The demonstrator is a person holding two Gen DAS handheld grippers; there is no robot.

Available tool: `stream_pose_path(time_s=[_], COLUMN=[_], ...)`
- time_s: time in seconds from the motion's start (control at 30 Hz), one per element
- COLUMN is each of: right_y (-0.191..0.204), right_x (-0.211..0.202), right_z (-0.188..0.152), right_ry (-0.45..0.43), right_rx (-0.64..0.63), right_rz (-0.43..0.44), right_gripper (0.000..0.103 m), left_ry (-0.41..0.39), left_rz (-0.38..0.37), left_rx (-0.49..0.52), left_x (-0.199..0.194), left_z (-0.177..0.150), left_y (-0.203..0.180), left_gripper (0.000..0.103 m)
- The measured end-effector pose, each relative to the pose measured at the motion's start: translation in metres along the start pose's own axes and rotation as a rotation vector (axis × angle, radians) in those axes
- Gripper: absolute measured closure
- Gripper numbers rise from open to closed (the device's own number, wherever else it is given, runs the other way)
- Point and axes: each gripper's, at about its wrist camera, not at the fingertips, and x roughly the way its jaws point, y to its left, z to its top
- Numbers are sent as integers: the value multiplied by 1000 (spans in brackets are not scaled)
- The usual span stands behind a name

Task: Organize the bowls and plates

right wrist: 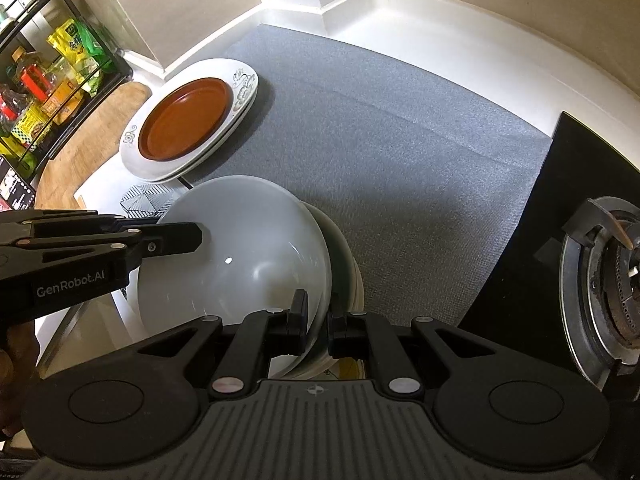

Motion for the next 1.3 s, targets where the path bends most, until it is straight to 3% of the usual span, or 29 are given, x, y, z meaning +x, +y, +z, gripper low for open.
stream_pose_path(time_s=[1.3], right_y=[5], right_x=[6], right_z=[0], right_ry=[-25], right_rx=[28], right_rz=[-60], right_gripper=[92], left_ry=[24], left_rz=[-22], left_rx=[-51], left_x=[6], left_z=[-3], left_y=[7], left_gripper=[97])
